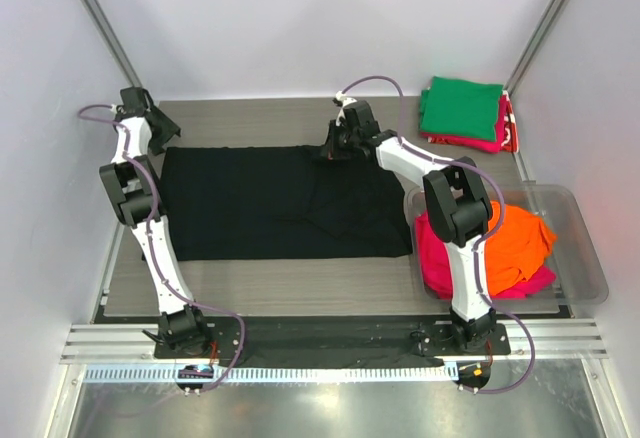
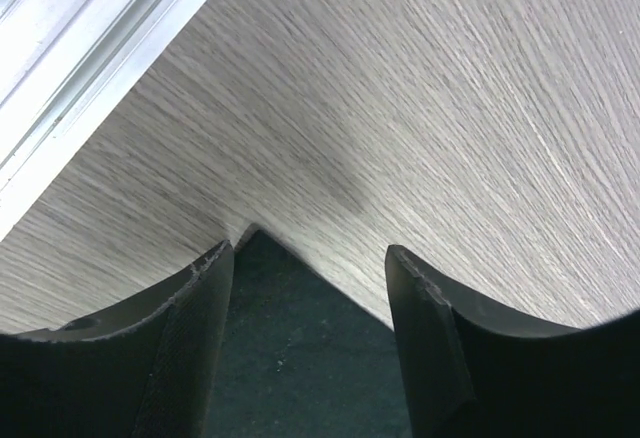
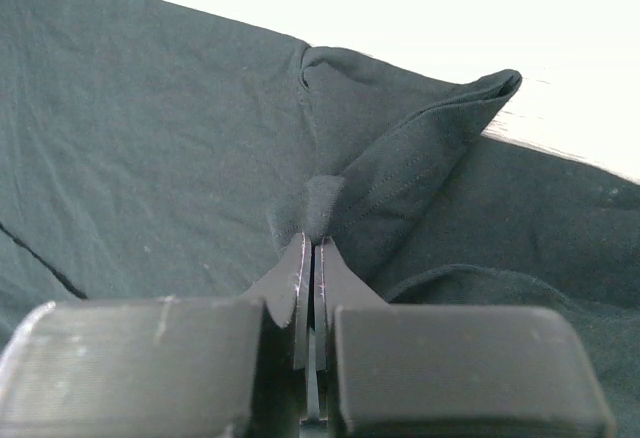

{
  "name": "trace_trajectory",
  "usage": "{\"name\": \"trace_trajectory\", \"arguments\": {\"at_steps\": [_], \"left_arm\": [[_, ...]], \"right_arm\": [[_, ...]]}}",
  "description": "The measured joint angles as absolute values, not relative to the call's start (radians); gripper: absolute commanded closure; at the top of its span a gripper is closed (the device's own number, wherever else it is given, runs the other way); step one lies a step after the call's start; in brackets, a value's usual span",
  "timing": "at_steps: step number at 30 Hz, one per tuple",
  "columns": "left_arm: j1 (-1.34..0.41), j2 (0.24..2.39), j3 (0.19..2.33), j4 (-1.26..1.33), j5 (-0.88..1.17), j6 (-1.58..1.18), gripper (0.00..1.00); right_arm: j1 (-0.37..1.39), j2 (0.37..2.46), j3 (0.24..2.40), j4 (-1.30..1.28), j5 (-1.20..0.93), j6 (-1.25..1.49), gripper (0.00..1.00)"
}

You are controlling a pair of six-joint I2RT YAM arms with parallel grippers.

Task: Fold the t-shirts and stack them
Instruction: Fold the tshirt

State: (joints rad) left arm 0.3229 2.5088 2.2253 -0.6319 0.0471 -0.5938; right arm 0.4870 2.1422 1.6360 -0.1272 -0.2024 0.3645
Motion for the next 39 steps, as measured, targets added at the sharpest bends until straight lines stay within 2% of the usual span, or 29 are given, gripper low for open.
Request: {"name": "trace_trajectory", "arguments": {"at_steps": [10, 23, 34, 39], "left_arm": [[0.323, 2.497, 2.182, -0.604, 0.030, -0.585, 0.57], [0.323, 2.473, 2.124, -0.585, 0.029, -0.568, 1.00], [0.316, 2.438, 2.096, -0.650, 0.027, -0.569, 1.00], [0.315, 2.351, 2.003, -0.683, 0.018, -0.567, 1.00]], "right_arm": [[0.487, 2.142, 1.596, -0.121, -0.201, 0.365, 0.99], [0.470, 2.142, 1.560, -0.113, -0.197, 0.365, 0.99], [0.448, 2.098, 1.559, -0.119, -0.188, 0.364, 0.99], [0.442, 2.012, 1.552, -0.130, -0.176, 0.363, 0.99]]}}
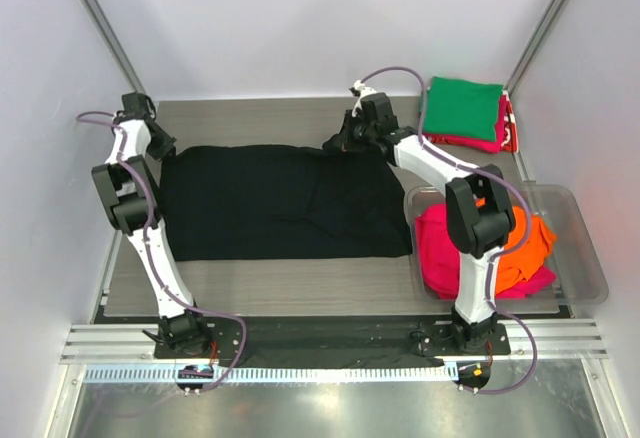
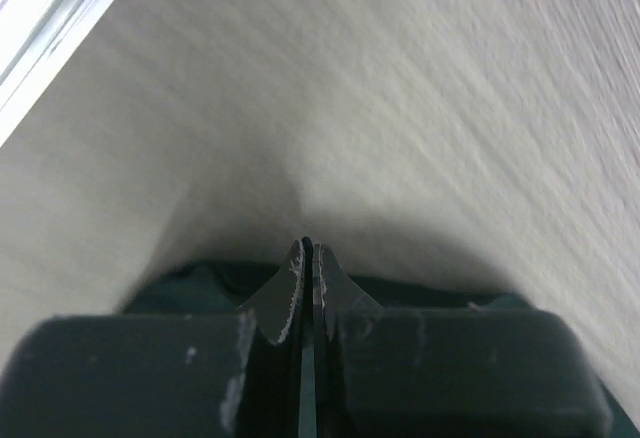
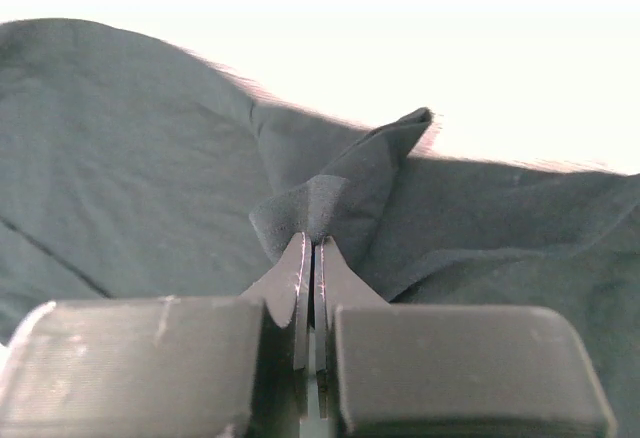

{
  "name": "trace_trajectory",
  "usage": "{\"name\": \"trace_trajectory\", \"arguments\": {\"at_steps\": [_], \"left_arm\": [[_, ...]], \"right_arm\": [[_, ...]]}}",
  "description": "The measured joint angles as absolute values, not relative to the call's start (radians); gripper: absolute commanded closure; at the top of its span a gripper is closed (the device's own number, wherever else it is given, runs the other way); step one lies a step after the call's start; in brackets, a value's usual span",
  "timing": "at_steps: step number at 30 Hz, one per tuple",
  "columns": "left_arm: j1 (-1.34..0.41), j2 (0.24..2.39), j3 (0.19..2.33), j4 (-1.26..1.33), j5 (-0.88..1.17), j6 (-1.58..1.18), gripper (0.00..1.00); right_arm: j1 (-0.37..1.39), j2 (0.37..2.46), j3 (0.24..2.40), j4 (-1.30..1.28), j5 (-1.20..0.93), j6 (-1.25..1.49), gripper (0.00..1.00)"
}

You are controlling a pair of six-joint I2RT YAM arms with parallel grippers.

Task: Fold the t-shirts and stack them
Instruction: Fold the tshirt

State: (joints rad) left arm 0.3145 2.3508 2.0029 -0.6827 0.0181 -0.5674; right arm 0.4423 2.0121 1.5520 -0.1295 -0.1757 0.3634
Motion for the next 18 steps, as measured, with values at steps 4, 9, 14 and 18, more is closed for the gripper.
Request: {"name": "trace_trajectory", "arguments": {"at_steps": [4, 9, 14, 18], "left_arm": [[0.315, 2.228, 1.881, -0.682, -0.010, -0.566, 1.00], [0.315, 2.089, 1.770, -0.674, -0.050, -0.564, 1.00], [0.318, 2.004, 1.688, -0.659, -0.079, -0.563, 1.00], [0.323, 1.976, 1.637, -0.655, -0.104, -0.557, 1.00]], "right_arm": [[0.441, 1.911, 1.493, -0.129, -0.170, 0.364, 0.99], [0.441, 1.809, 1.391, -0.133, -0.165, 0.366, 0.99], [0.441, 1.725, 1.269, -0.141, -0.162, 0.376, 0.99], [0.441, 1.655, 1.178, -0.158, -0.159, 0.384, 0.99]]}}
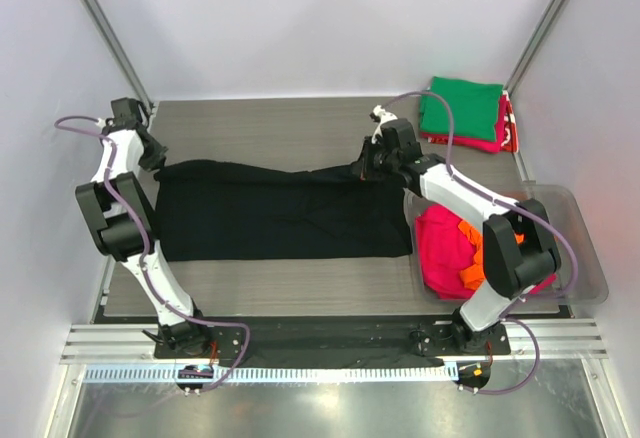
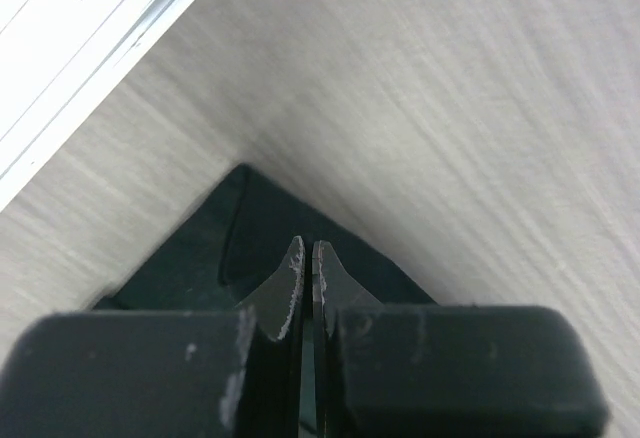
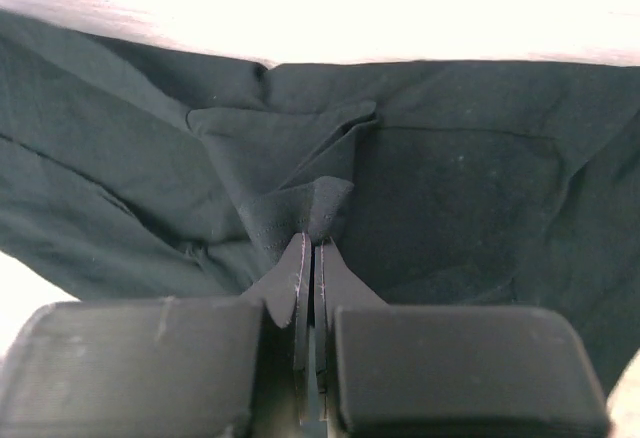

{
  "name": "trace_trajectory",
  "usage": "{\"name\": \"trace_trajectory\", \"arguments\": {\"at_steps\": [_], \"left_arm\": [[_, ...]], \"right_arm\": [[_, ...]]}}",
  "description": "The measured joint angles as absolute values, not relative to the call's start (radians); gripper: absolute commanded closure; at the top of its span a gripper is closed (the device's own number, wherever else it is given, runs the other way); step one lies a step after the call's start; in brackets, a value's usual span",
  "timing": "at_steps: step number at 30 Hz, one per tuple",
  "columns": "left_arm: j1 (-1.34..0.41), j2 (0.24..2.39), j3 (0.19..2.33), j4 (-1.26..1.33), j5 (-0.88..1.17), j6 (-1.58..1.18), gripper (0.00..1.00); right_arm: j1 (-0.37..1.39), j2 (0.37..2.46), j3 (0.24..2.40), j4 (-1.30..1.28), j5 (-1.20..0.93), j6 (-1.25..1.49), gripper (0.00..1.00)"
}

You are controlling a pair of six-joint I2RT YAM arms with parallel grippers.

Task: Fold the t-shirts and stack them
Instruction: Fold the tshirt

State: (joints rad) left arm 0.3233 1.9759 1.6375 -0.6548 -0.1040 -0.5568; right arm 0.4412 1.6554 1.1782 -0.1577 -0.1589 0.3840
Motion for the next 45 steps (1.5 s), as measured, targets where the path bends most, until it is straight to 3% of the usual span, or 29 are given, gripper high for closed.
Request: {"name": "trace_trajectory", "arguments": {"at_steps": [24, 26, 28, 30, 33, 35, 40, 45], "left_arm": [[0.329, 1.804, 1.354, -0.595, -0.281, -0.520, 0.99], [0.336, 1.798, 1.314, -0.576, -0.280, -0.524, 0.92], [0.354, 1.790, 1.273, -0.559, -0.267, -0.534, 0.83], [0.392, 1.779, 1.227, -0.543, -0.243, -0.549, 0.64], [0.463, 1.758, 1.171, -0.523, -0.215, -0.576, 0.51], [0.500, 1.744, 1.156, -0.519, -0.213, -0.587, 0.47], [0.503, 1.662, 1.151, -0.506, -0.190, -0.602, 0.47], [0.429, 1.588, 1.156, -0.486, -0.174, -0.587, 0.48]], "right_arm": [[0.467, 1.462, 0.912, -0.157, -0.159, 0.439, 0.98], [0.474, 1.451, 0.885, -0.159, -0.159, 0.454, 0.94], [0.478, 1.443, 0.857, -0.162, -0.150, 0.480, 0.81], [0.483, 1.428, 0.820, -0.171, -0.138, 0.507, 0.60], [0.484, 1.374, 0.757, -0.220, -0.113, 0.546, 0.44], [0.484, 1.330, 0.739, -0.262, -0.096, 0.561, 0.43], [0.484, 1.247, 0.767, -0.301, -0.084, 0.579, 0.42], [0.484, 1.309, 0.902, -0.316, -0.091, 0.579, 0.43]]}}
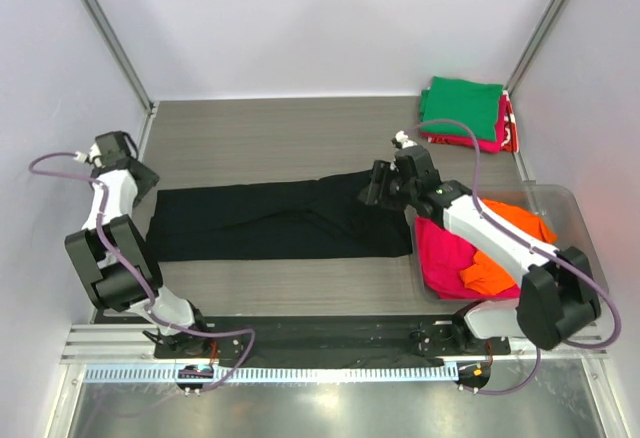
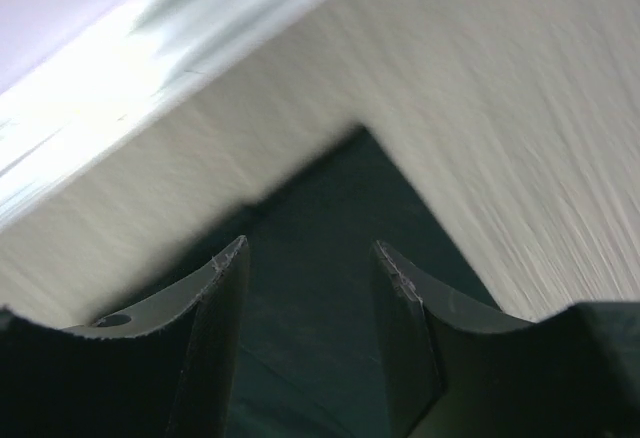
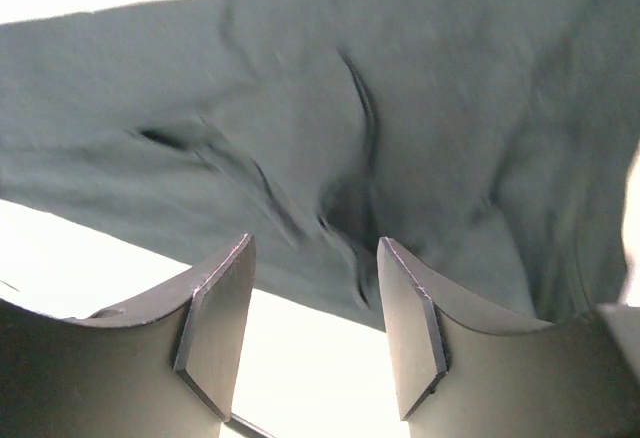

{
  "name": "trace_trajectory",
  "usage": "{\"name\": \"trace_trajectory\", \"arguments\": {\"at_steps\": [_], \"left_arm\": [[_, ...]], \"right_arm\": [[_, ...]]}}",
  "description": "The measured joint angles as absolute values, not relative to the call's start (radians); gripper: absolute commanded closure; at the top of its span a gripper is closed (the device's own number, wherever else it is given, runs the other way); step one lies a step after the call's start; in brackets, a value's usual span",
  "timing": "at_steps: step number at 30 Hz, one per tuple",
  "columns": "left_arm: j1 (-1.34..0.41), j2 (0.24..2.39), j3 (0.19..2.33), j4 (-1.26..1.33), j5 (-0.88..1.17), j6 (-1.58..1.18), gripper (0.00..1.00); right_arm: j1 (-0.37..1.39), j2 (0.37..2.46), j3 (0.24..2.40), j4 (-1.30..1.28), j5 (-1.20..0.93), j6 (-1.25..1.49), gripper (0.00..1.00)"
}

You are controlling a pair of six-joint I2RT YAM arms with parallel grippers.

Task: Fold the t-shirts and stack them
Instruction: Fold the tshirt

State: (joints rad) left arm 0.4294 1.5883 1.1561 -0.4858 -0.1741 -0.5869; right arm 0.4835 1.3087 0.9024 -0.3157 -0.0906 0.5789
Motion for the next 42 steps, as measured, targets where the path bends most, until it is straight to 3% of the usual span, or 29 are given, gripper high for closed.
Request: {"name": "trace_trajectory", "arguments": {"at_steps": [6, 11, 21, 28, 36, 42], "left_arm": [[0.229, 1.581, 1.159, -0.493, -0.159, -0.541, 0.49], [0.115, 1.578, 1.132, -0.509, -0.133, -0.529, 0.49], [0.025, 1.679, 1.096, -0.678, -0.205, -0.551, 0.53], [0.015, 1.744, 1.086, -0.738, -0.216, -0.569, 0.53], [-0.005, 1.692, 1.013, -0.713, -0.118, -0.619, 0.58], [-0.233, 1.623, 0.934, -0.709, -0.023, -0.739, 0.56]], "right_arm": [[0.484, 1.529, 1.086, -0.296, -0.093, 0.582, 0.45], [0.487, 1.653, 1.118, -0.305, -0.095, 0.617, 0.46], [0.500, 1.794, 1.116, -0.367, -0.085, 0.686, 0.44], [0.458, 1.942, 1.286, -0.405, -0.164, 0.691, 0.43], [0.385, 2.234, 1.714, -0.500, -0.278, 0.688, 0.43], [0.360, 2.497, 2.151, -0.563, -0.300, 0.678, 0.43]]}}
